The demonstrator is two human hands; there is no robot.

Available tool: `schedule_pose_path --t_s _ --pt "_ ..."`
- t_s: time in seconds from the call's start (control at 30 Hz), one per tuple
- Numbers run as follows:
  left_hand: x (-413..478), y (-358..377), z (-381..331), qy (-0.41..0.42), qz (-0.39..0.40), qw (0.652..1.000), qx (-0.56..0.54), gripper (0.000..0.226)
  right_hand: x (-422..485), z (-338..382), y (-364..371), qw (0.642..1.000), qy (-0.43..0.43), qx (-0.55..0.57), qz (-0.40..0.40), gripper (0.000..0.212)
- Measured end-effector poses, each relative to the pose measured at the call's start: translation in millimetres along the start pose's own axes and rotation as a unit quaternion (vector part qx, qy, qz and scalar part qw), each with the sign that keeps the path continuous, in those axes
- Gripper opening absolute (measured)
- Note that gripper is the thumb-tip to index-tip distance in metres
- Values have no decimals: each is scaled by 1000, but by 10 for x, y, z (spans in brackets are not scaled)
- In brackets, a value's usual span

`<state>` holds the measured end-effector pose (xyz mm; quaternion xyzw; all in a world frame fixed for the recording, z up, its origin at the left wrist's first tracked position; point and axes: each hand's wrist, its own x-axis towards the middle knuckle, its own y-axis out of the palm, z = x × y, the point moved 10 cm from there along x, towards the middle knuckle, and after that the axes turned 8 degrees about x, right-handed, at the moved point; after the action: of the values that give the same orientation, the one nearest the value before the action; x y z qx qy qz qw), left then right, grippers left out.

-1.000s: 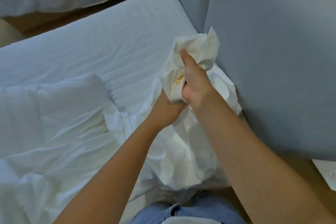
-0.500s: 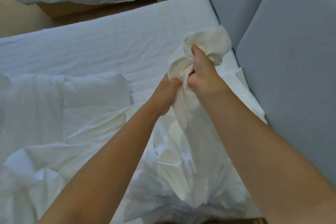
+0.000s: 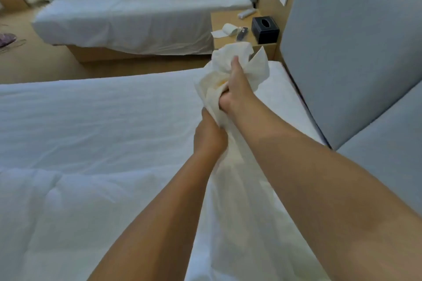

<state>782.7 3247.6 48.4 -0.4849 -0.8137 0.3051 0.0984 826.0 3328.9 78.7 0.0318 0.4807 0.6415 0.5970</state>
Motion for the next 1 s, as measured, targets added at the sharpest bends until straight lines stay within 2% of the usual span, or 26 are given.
schedule_pose_path --t_s 0.03,0.1,0.13,0.17,0.2,0.23,0.3,0.33,0.37,0.47,0.57,0.6,0.67,0.7,0.73,0.77,0.83,0.87,0.9,1.0 --pt "136 15 419 -54 -32 998 3 27 207 -266 -91 998 26 -51 30 65" --pt "308 103 1250 -145 -71 987 12 27 605 -668 -524 975 35 -210 56 91" --pt "357 181 1643 -185 -81 979 11 33 789 -772 -877 950 9 -309 44 98" --pt "383 317 2002 -220 -74 973 -2 42 957 -857 -1294 909 -24 -416 16 100" --pt "402 518 2317 -244 -49 968 -23 55 1093 -923 -1751 846 -46 -530 -25 98" --pt "404 756 2567 -255 -14 966 -31 70 1175 -1049 -2201 768 -46 -637 -57 94" --pt "386 1202 2860 -238 54 968 66 102 1232 -1398 -2807 616 -66 -783 -58 79" --pt "383 1384 2938 -219 70 964 133 113 1224 -1547 -2915 562 -114 -818 -46 69" --pt "385 1518 2977 -199 68 962 175 118 1197 -1650 -2938 534 -165 -828 -44 65" --pt "456 1690 2999 -150 34 965 211 104 1172 -1672 -2768 513 -262 -816 -46 61" --pt "502 1644 2887 -104 12 968 229 92 1161 -1596 -2615 493 -300 -816 -39 52" --pt "518 1596 2812 -79 2 973 219 87 1181 -1566 -2606 520 -281 -806 -26 52" --pt "566 1478 2614 -2 -20 986 164 71 1214 -1476 -2703 628 -170 -759 18 59" --pt "603 1418 2517 42 -23 989 139 62 1186 -1377 -2795 667 -124 -734 21 57" --pt "652 1369 2440 80 -24 988 127 56 1127 -1252 -2924 665 -80 -742 10 52" --pt "704 1334 2397 110 -17 986 128 53 1035 -1151 -3080 629 -23 -777 -5 52" --pt "801 1318 2354 156 13 976 151 53 836 -1115 -3353 521 70 -851 -15 56" --pt "841 1328 2351 170 28 971 163 54 764 -1174 -3379 484 69 -872 -4 54" --pt "870 1343 2363 176 39 969 170 55 719 -1251 -3329 481 42 -876 8 46" --pt "891 1396 2419 170 46 968 181 56 714 -1417 -3164 573 -15 -820 16 25"
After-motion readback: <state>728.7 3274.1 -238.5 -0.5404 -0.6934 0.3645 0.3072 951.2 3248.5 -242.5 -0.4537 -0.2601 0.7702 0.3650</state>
